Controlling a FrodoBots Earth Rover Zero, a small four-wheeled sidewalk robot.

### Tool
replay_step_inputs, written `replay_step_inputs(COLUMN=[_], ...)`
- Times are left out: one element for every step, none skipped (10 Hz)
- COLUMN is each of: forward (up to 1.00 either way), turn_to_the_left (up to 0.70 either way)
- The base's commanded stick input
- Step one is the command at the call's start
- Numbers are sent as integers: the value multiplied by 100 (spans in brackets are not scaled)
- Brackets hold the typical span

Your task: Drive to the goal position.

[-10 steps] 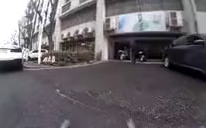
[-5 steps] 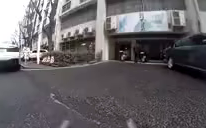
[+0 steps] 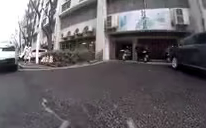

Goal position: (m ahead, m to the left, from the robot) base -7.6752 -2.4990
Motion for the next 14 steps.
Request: replay_step_inputs(forward=[70,70,70,70,70,70,70,70,70,70,70,70,70,70], turn_to_the_left=[0,0,0,0,0,0,0,0,0,0,0,0,0,0])
